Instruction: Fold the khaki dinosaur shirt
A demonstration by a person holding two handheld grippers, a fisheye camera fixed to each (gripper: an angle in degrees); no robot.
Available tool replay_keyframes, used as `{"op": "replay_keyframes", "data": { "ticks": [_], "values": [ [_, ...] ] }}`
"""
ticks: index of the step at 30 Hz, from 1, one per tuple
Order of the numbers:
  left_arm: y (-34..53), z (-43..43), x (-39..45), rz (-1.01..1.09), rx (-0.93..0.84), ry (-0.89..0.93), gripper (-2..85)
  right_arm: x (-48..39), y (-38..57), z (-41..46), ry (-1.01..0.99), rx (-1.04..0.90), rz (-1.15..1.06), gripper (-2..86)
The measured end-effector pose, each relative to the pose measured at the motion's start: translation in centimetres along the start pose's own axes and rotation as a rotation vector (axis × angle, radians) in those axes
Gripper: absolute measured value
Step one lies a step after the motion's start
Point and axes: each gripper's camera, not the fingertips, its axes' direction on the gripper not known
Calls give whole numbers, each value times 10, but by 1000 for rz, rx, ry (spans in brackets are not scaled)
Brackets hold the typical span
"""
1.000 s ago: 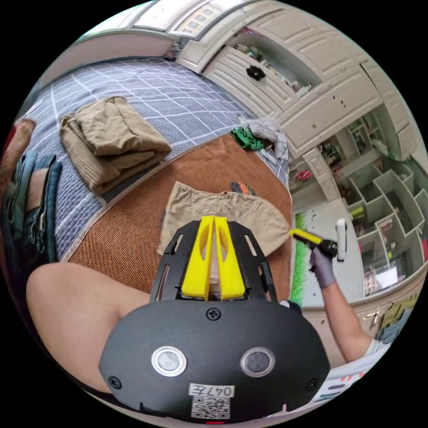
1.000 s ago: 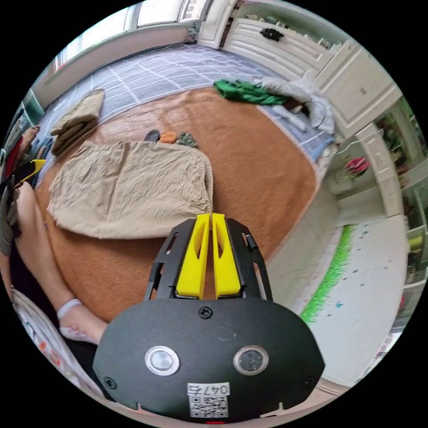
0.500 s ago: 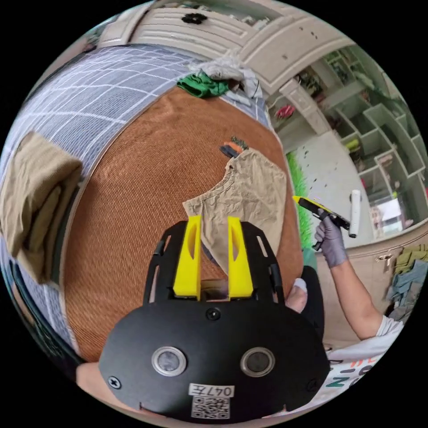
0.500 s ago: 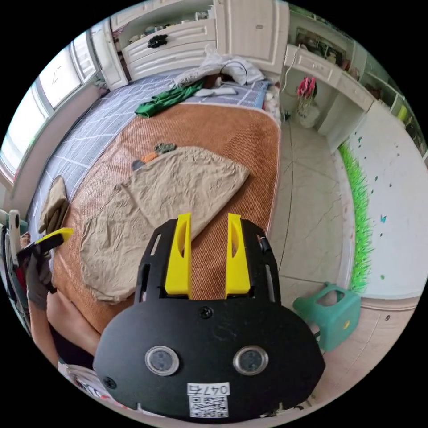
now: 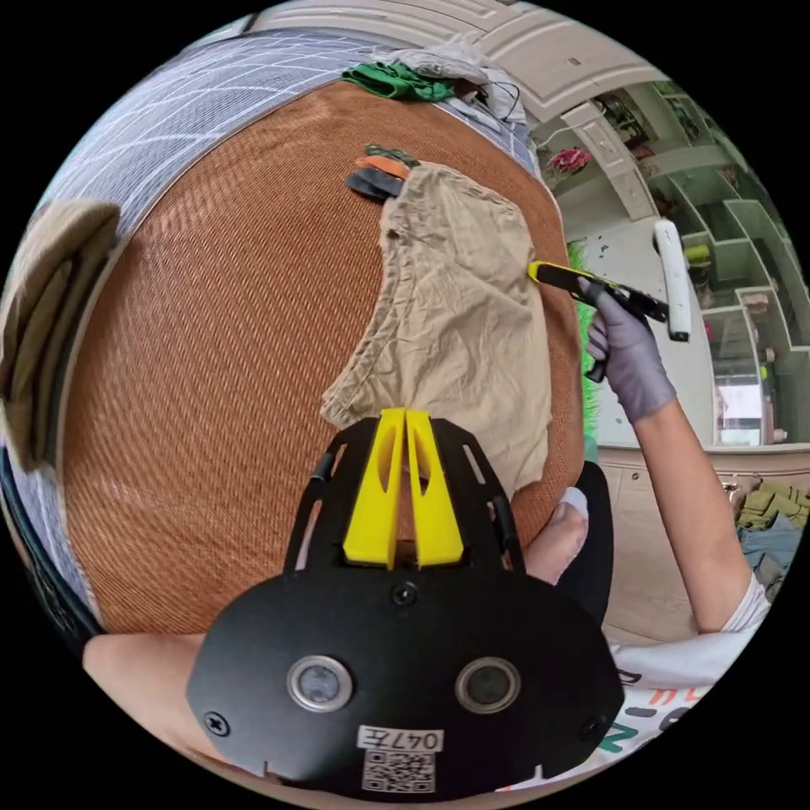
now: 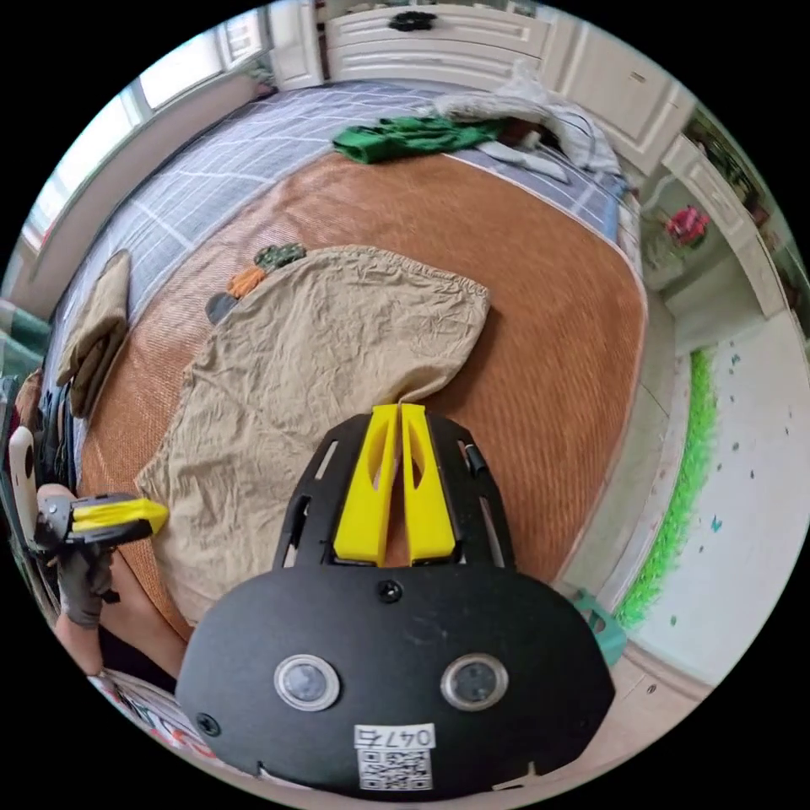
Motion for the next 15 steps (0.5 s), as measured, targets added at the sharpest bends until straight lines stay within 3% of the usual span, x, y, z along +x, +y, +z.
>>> {"op": "replay_keyframes", "data": {
  "ticks": [5, 7, 12, 15],
  "values": [
    [18, -29, -41, -55, 32, 277, -10, -36, -28, -3, -8, 48, -163, 32],
    [29, -81, -65, -44, 113, 392, -10, -45, -13, -24, 3, 137, -180, 47],
    [25, -181, -111, -17, 246, 150, -10, -102, 56, -70, -251, 265, -467, 48],
    [-2, -199, -118, 103, 211, 144, -9, -156, 96, -61, -263, 224, -672, 39]
  ]
}}
